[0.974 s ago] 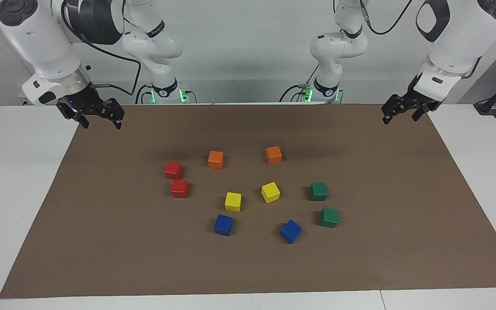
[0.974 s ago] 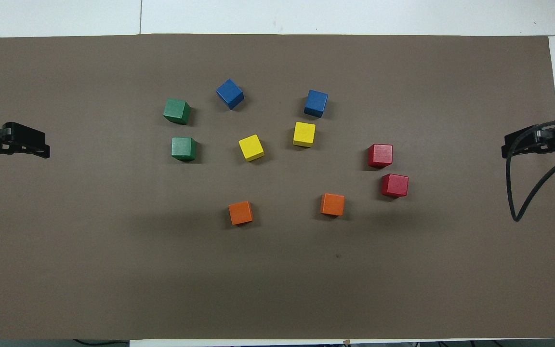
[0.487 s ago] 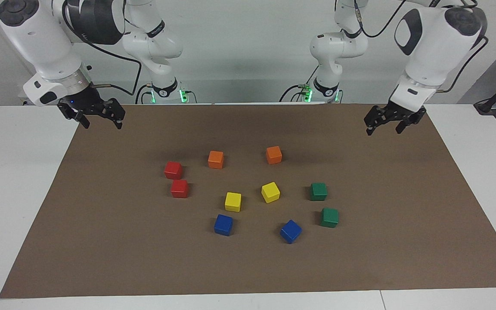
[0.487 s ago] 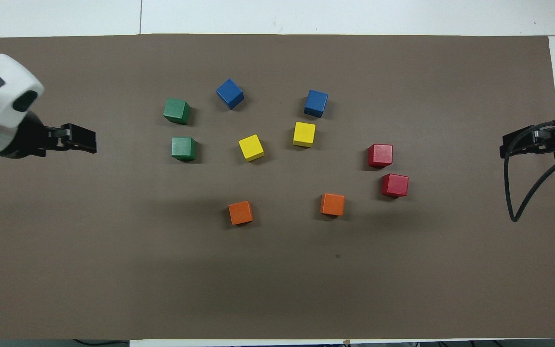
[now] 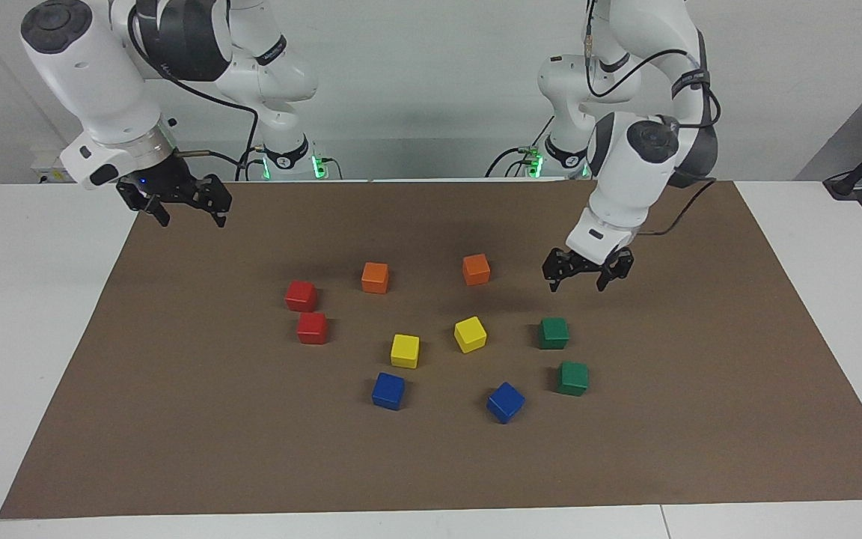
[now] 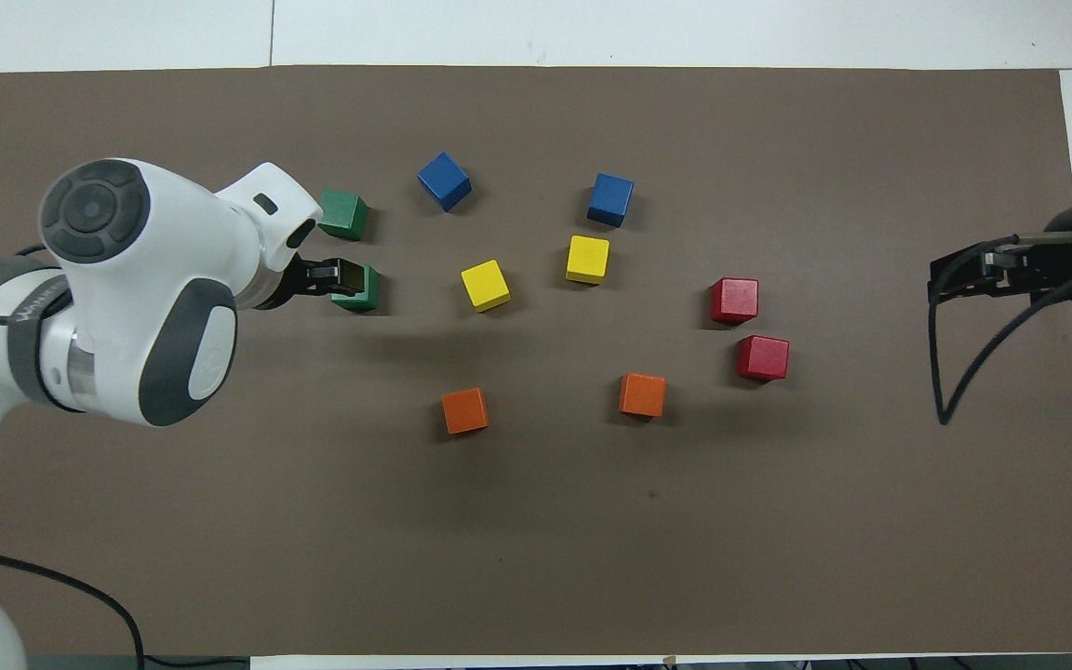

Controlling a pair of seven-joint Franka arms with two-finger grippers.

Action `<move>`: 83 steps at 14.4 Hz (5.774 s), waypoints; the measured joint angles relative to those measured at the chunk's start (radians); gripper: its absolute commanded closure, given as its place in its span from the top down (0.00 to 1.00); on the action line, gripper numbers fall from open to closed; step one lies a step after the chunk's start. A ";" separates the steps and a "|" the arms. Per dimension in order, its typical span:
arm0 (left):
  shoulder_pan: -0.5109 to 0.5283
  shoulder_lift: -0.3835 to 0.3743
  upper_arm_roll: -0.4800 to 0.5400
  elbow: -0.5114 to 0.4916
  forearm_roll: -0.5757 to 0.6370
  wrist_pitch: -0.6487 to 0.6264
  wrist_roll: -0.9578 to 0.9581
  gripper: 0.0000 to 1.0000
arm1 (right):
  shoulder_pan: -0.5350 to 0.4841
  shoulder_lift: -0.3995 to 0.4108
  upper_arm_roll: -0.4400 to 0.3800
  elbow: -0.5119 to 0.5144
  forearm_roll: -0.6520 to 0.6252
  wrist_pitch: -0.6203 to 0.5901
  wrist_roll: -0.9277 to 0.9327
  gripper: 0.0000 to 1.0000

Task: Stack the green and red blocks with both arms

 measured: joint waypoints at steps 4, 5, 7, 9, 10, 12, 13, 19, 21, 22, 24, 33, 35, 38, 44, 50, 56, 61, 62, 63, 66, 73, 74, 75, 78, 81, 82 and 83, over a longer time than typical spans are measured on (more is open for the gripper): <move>-0.016 0.118 0.001 -0.008 0.000 0.125 -0.019 1.00 | 0.093 -0.009 0.006 -0.158 0.001 0.165 0.158 1.00; -0.018 0.136 0.001 -0.007 0.000 0.145 -0.020 1.00 | 0.111 -0.009 0.007 -0.197 0.001 0.209 0.181 1.00; -0.023 0.158 0.001 -0.007 0.000 0.168 -0.029 1.00 | 0.127 -0.009 0.007 -0.286 0.001 0.315 0.197 1.00; -0.027 0.168 0.003 -0.007 0.000 0.182 -0.038 1.00 | 0.128 -0.007 0.006 -0.370 0.002 0.412 0.205 1.00; -0.028 0.174 0.003 -0.007 0.000 0.190 -0.043 1.00 | 0.133 -0.005 0.006 -0.396 0.003 0.437 0.217 1.00; -0.028 0.191 0.003 -0.007 0.000 0.208 -0.050 0.97 | 0.145 0.003 0.007 -0.419 0.006 0.452 0.269 1.00; -0.028 0.197 0.003 -0.007 0.000 0.212 -0.052 0.92 | 0.148 0.010 0.007 -0.423 0.011 0.459 0.288 1.00; -0.029 0.206 0.004 -0.008 0.000 0.220 -0.056 0.00 | 0.152 0.044 0.006 -0.489 0.022 0.561 0.330 1.00; -0.029 0.206 0.007 -0.007 0.000 0.221 -0.057 0.00 | 0.152 0.051 0.006 -0.510 0.022 0.589 0.332 1.00; -0.029 0.206 0.011 -0.007 0.001 0.222 -0.057 0.00 | 0.152 0.055 0.006 -0.515 0.022 0.594 0.332 1.00; -0.028 0.206 0.020 0.001 0.001 0.222 -0.057 0.00 | 0.152 0.061 0.006 -0.518 0.022 0.597 0.332 1.00; 0.279 0.069 0.040 0.111 0.007 -0.030 0.127 0.00 | 0.153 0.096 0.006 -0.546 0.022 0.678 0.332 1.00; 0.374 0.069 0.042 0.088 0.007 -0.026 0.240 0.00 | 0.160 0.108 0.006 -0.550 0.023 0.715 0.336 1.00; 0.463 0.072 0.042 0.033 0.007 0.041 0.349 0.00 | 0.170 0.124 0.007 -0.561 0.023 0.754 0.343 0.55; 0.498 0.167 0.042 -0.016 0.007 0.192 0.453 0.00 | 0.169 0.126 0.004 -0.562 0.023 0.754 0.343 0.05; 0.499 0.187 0.040 -0.016 0.015 0.207 0.590 1.00 | -0.023 0.113 -0.006 -0.423 0.022 0.569 -0.001 0.07; 0.509 0.186 0.034 0.037 0.016 0.141 0.617 1.00 | -0.161 0.145 -0.009 -0.411 0.022 0.621 -0.213 0.07; 0.365 0.183 0.011 0.264 0.015 -0.061 0.361 1.00 | -0.159 0.233 -0.006 -0.393 0.022 0.681 -0.218 0.07; 0.308 0.186 0.009 0.279 0.015 -0.061 0.283 1.00 | -0.159 0.243 -0.006 -0.387 0.022 0.683 -0.224 0.07; 0.250 0.192 0.008 0.285 0.015 -0.061 0.219 1.00 | -0.159 0.248 -0.006 -0.383 0.022 0.686 -0.233 0.07; 0.122 0.243 0.008 0.305 0.012 -0.046 0.097 1.00 | -0.159 0.250 -0.006 -0.378 0.021 0.686 -0.270 0.07; 0.036 0.391 0.013 0.399 0.013 0.044 0.033 1.00 | -0.158 0.250 -0.006 -0.378 0.019 0.689 -0.298 1.00; 0.033 0.400 0.013 0.399 0.015 0.062 0.033 1.00 | -0.158 0.250 -0.005 -0.379 0.019 0.694 -0.299 1.00; 0.029 0.408 0.013 0.399 0.020 0.074 0.033 1.00 | -0.157 0.250 -0.005 -0.380 0.018 0.697 -0.299 1.00; 0.021 0.433 0.014 0.399 0.047 0.113 0.034 1.00 | -0.156 0.250 -0.004 -0.380 0.018 0.698 -0.299 1.00; 0.019 0.453 0.016 0.396 0.104 0.142 0.033 1.00 | -0.149 0.241 -0.001 -0.374 0.019 0.667 -0.292 1.00; 0.019 0.456 0.018 0.392 0.116 0.144 0.033 0.91 | -0.138 0.230 0.000 -0.365 0.019 0.636 -0.273 1.00; 0.019 0.457 0.019 0.387 0.120 0.148 0.034 0.80 | -0.122 0.215 0.001 -0.352 0.019 0.601 -0.244 1.00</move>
